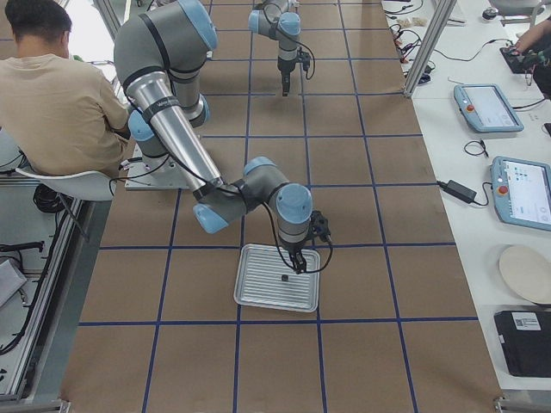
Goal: Place bearing gear from tray to pile
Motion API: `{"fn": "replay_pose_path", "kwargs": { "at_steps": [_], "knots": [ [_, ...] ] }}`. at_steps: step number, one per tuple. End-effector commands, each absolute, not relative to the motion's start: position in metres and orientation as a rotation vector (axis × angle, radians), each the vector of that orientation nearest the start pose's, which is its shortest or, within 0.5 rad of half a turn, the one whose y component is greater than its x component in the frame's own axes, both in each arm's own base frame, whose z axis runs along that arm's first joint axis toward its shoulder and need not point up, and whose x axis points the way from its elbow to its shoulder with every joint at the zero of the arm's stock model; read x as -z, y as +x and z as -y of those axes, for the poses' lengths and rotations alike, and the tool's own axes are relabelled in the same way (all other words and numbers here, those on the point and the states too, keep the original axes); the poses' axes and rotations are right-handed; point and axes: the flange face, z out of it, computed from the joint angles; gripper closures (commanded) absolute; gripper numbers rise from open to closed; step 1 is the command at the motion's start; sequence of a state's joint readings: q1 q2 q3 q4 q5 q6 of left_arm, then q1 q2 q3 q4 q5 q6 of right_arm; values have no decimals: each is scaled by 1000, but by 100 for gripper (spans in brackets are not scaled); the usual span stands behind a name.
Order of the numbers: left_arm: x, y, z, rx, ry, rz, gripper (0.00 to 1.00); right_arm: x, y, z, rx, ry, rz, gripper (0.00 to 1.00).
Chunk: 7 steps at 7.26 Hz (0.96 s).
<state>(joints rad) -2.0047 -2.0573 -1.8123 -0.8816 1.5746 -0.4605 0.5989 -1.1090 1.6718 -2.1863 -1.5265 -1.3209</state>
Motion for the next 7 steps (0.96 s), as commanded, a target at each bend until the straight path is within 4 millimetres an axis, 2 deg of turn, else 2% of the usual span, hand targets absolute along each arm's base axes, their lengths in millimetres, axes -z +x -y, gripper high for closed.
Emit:
{"fn": "replay_pose_path", "kwargs": {
  "at_steps": [1,2,3,4,5,6,7],
  "knots": [
    [-170,-366,472,-64,-45,-3123,85,-205,-459,463,153,-578,-3088,13],
    [-176,-365,471,-50,-29,-3129,100,-203,-458,463,150,-574,-3084,18],
    [-170,-364,472,-62,-29,-3124,100,-197,-458,463,142,-577,-3076,19],
    [-174,-364,480,-32,-22,-3130,100,-190,-460,461,125,-582,-3069,19],
    [-205,-339,505,47,-12,-3156,100,-187,-462,459,109,-584,-3069,20],
    [-224,-276,535,51,-91,-3156,100,-187,-462,459,109,-584,-3069,27],
    [-244,-227,548,7,-30,-3162,100,-186,-462,459,107,-587,-3069,35]
  ]
}}
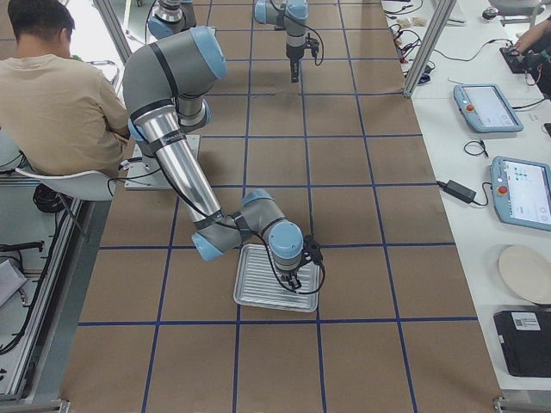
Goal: Place bearing gear from tray to pile
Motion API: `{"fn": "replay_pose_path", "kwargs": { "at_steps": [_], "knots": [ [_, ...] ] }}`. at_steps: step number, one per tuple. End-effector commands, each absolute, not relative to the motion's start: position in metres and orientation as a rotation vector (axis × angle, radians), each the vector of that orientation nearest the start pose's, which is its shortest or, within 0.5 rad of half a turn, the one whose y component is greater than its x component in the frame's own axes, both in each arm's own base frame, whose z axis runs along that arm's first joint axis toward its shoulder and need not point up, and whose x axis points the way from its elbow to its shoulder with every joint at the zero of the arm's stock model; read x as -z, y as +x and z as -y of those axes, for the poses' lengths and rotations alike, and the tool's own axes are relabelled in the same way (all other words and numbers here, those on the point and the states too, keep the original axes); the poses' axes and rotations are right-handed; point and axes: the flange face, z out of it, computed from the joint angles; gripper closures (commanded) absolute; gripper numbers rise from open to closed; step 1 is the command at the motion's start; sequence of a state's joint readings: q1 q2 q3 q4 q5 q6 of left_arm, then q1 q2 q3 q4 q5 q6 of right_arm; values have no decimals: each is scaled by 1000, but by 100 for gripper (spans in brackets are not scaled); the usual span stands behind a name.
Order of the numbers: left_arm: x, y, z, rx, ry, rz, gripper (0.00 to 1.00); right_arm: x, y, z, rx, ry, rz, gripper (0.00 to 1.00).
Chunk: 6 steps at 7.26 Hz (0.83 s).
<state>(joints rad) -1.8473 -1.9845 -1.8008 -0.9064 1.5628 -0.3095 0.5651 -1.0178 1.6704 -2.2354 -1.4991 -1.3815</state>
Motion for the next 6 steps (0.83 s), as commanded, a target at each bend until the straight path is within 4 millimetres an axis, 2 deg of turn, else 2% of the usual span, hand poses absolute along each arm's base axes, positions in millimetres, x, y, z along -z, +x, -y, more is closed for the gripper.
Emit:
{"fn": "replay_pose_path", "kwargs": {
  "at_steps": [1,2,3,5,6],
  "knots": [
    [-257,-162,558,-34,-60,-3130,100,-185,-462,458,101,-633,-3059,41],
    [-275,-90,566,-24,-131,-3086,100,-186,-462,458,99,-643,-3059,51],
    [-269,-26,561,-65,7,-3079,100,-185,-462,456,67,-649,-3064,65],
    [-241,130,551,-16,70,-3082,100,-185,-462,455,66,-648,-3062,80],
    [-232,180,540,-50,178,-3080,100,-188,-462,455,65,-656,-3064,82]
  ]
}}
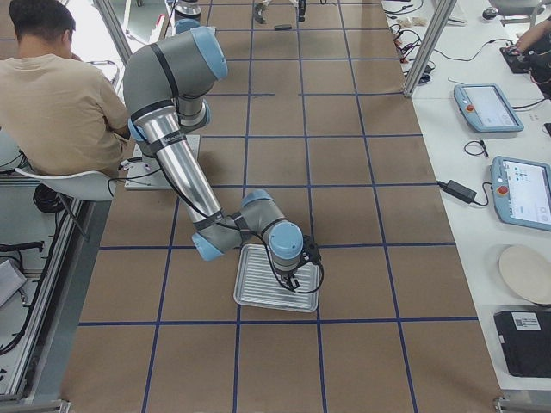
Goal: Place bearing gear from tray to pile
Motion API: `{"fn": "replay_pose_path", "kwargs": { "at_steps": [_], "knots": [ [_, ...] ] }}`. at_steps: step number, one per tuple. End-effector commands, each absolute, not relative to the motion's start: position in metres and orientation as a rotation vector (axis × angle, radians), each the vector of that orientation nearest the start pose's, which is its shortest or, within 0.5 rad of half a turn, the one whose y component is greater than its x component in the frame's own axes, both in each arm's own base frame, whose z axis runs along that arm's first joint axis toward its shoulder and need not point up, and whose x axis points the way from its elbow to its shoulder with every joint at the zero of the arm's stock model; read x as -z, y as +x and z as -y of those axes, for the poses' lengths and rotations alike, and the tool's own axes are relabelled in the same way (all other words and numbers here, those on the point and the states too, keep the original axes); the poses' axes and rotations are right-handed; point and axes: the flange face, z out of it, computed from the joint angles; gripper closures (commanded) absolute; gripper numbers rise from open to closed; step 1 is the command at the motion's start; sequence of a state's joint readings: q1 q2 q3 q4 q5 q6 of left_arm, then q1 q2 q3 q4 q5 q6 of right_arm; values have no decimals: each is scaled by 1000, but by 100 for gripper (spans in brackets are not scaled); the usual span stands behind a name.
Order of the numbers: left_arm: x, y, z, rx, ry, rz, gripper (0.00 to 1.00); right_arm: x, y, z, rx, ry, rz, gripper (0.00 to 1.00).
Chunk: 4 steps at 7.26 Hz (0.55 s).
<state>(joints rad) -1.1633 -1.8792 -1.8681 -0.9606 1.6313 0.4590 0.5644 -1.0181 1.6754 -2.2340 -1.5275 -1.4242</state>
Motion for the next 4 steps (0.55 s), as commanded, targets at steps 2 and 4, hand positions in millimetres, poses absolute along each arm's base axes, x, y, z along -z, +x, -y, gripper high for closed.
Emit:
{"fn": "replay_pose_path", "kwargs": {
  "at_steps": [2,4],
  "knots": [
    [-214,207,532,-86,173,-3101,68,-257,-449,447,-17,-600,-3132,83],
    [-212,208,537,-80,156,-3104,22,-351,-348,462,-62,-494,-3110,83]
  ]
}}
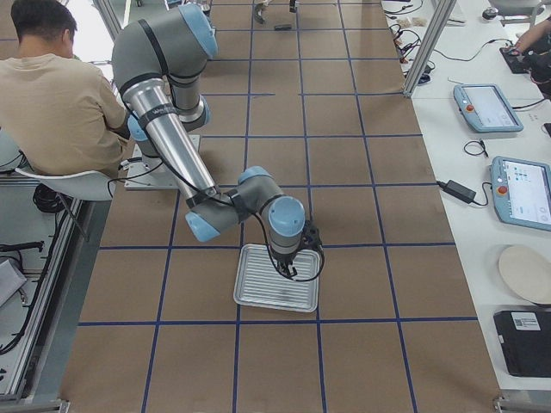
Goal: Place bearing gear from tray to pile
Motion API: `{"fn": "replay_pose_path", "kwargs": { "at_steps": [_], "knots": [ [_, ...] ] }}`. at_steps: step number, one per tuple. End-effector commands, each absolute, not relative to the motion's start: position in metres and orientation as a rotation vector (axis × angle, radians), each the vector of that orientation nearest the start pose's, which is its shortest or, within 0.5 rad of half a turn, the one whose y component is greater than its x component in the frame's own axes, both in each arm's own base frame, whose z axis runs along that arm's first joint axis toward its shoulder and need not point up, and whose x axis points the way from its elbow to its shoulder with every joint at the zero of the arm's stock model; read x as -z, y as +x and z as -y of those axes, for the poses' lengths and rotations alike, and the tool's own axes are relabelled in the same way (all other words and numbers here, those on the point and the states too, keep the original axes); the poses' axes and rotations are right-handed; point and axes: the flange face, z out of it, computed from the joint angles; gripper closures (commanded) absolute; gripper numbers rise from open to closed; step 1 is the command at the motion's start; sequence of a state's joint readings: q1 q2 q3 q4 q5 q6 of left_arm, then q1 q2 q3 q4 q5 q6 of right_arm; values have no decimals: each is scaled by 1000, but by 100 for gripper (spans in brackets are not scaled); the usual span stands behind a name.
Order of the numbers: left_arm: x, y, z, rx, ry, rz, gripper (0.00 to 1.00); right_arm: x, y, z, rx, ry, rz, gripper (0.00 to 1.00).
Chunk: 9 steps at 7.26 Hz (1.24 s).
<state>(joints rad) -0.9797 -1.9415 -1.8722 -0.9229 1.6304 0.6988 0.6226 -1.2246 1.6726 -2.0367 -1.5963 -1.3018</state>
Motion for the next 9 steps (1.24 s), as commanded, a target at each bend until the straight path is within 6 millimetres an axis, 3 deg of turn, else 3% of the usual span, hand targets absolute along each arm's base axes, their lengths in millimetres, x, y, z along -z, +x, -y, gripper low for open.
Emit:
{"fn": "replay_pose_path", "kwargs": {
  "at_steps": [1,2,3,4,5,6,7,9],
  "knots": [
    [-229,200,543,-55,170,-3083,14,-389,-290,462,-96,-340,-3106,83],
    [-245,190,556,-49,197,-3073,8,-420,-226,465,-127,-209,-3104,83],
    [-281,166,574,-72,232,-3078,8,-441,-156,473,-132,-82,-3114,83],
    [-318,138,593,-75,267,-3091,8,-450,-88,480,-136,7,-3128,83],
    [-340,112,607,-35,279,-3076,8,-453,-34,487,-121,68,-3141,83],
    [-343,85,612,-30,224,-3070,8,-451,11,488,-125,147,-3141,83],
    [-352,47,615,-22,204,-3063,5,-447,72,487,-121,270,-3131,83],
    [-353,-9,611,-22,116,-3079,5,-405,192,499,-105,434,-3074,83]
  ]
}}
